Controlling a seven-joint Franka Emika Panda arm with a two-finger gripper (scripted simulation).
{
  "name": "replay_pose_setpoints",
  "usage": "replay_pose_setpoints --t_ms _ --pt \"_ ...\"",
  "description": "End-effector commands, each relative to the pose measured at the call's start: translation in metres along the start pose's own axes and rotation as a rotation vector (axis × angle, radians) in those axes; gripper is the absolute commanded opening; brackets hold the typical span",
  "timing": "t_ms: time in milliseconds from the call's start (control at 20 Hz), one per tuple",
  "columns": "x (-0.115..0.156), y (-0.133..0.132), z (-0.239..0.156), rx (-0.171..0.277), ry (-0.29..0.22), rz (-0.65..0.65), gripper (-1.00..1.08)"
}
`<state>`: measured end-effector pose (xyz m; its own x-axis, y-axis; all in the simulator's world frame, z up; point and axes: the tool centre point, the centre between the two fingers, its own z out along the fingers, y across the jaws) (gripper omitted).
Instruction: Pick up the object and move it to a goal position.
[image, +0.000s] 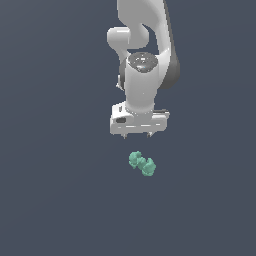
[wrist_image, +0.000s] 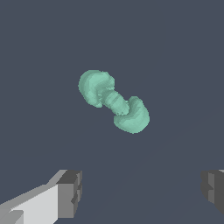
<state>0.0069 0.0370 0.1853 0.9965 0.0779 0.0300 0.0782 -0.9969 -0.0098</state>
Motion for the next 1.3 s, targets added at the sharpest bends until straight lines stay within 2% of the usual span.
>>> replay_pose_setpoints --t_ms 0,600,1250 --pt "0.000 0.000 0.000 0.000 0.000 0.001 1.00" --pt "0.010 -0.003 0.005 -0.004 -0.006 -0.126 1.00" --pt "0.036 -0.011 0.021 -0.007 -0.021 -0.470 1.00"
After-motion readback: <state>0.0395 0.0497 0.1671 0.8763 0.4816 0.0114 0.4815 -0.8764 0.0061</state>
